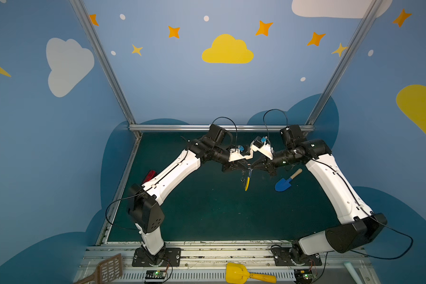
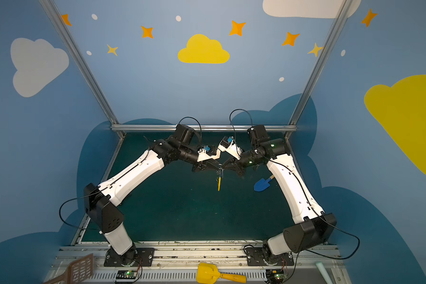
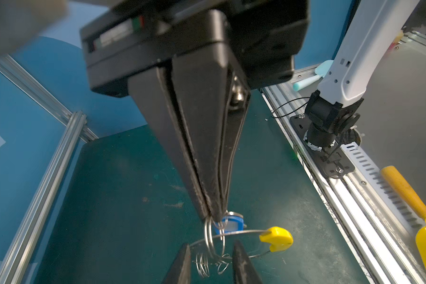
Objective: Put the keys on the keyring
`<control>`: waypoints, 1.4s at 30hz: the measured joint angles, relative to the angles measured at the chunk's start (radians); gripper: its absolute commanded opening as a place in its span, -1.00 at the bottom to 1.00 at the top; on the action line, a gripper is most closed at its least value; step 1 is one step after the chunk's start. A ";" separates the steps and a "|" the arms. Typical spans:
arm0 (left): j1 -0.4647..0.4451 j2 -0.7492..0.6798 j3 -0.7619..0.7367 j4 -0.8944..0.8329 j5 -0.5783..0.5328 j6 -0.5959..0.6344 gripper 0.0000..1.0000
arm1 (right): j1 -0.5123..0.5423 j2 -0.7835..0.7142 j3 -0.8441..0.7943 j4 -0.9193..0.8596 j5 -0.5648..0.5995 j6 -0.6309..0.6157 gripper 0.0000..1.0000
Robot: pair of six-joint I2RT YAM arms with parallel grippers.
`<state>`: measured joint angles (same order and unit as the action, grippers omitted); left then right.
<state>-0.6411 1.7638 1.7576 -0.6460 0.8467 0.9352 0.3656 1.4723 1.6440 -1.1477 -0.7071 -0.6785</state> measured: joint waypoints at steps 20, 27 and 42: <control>-0.021 0.021 0.023 -0.027 -0.015 0.014 -0.66 | 0.019 0.012 0.009 -0.030 0.038 -0.006 -1.00; -0.024 0.022 0.033 -0.032 -0.014 0.019 -0.93 | 0.024 0.012 0.009 -0.033 0.038 0.002 -1.00; -0.020 0.022 0.002 0.042 0.026 -0.035 -0.93 | -0.045 -0.100 -0.173 0.127 0.027 0.047 -0.47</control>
<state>-0.6613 1.7859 1.7592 -0.6041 0.8726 0.8997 0.3206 1.3727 1.4708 -1.0203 -0.6796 -0.6319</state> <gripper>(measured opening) 0.047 0.247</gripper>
